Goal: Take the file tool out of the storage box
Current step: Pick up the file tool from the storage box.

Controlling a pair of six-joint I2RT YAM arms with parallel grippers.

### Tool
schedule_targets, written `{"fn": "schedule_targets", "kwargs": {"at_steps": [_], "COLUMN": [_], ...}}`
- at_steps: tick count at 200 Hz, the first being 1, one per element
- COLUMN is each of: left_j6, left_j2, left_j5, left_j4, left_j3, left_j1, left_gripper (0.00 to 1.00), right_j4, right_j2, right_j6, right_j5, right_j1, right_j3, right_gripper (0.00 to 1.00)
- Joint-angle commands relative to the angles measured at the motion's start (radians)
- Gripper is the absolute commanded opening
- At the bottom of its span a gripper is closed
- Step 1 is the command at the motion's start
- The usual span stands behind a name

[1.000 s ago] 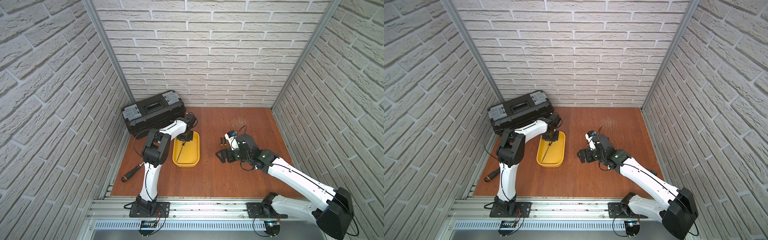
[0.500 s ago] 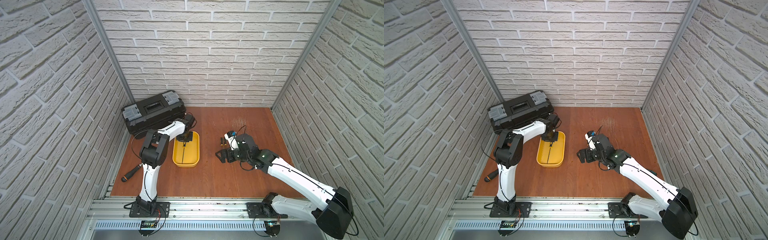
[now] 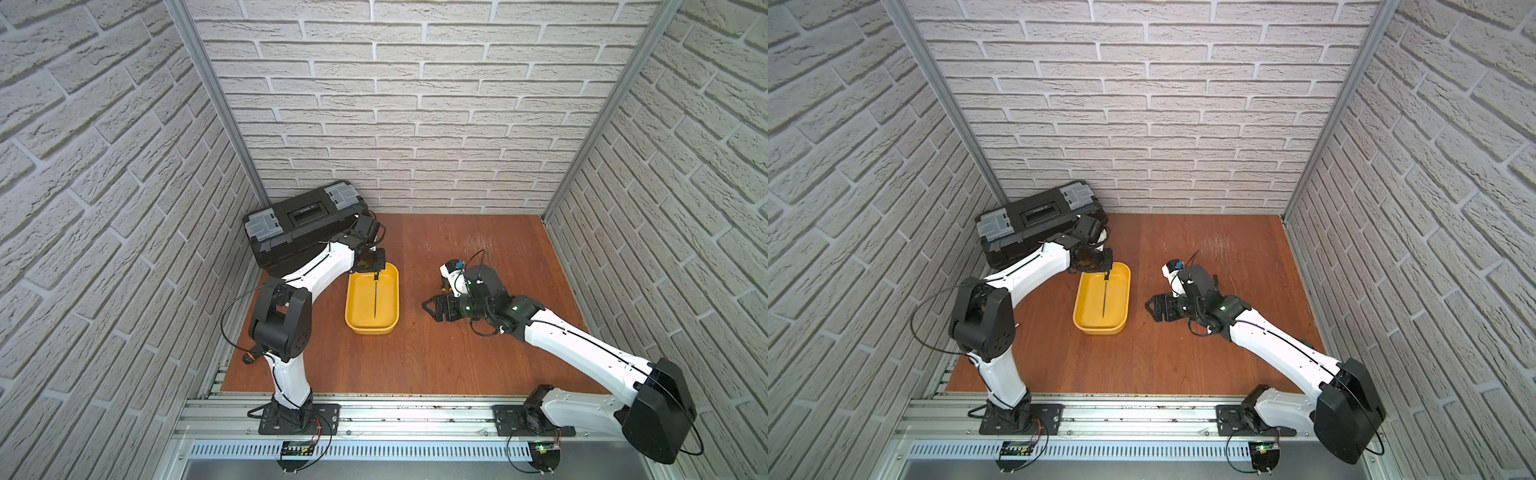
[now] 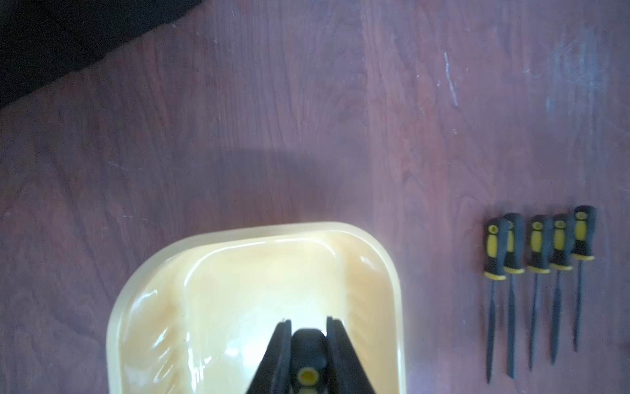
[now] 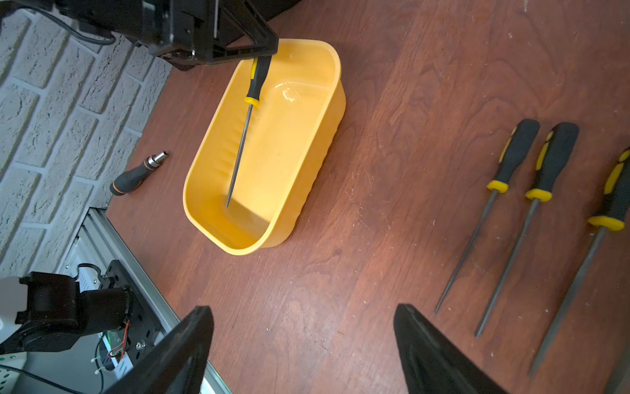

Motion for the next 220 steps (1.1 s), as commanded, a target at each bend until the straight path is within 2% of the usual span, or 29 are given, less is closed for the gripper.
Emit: {"fn": "schedule_targets", "kwargs": {"at_steps": [1,56,103,175,220], "left_j6": [-0.054,-0.185,-0.222,-0.258,-0.278], "left_j2": [-0.063,-0.171,-0.210,-0.221,-0.233], "left_j5": [0.081,0.234,0.268,0.306,0.327], "left_j4": [0.090,0.261,0.319,0.367,0.395], "left_j3": [-0.044,-0.144,-0.181,-0.203,-0.222], "left_j1": [0.014,0.046,0.047,0.048,0.047], "left_gripper": [0.17,0.17,0.17,0.17,0.17], "right_j4": [0.092,0.174,0.243,0.256,0.261], "right_j2": [0.020,0.102,0.184,0.271,0.308], "right_j6": [0.037,0.091,0.120,0.118,0.119], "right_j5": [-0.033,-0.071,-0.093,-0.088,-0.099], "right_j1": [0.015,0.042,0.073,0.106,0.113], "right_j3": [-0.001,0.037,0.072,0.134,0.164], "right_gripper": [0.84,0.69,0.60,0.49,0.39]}}
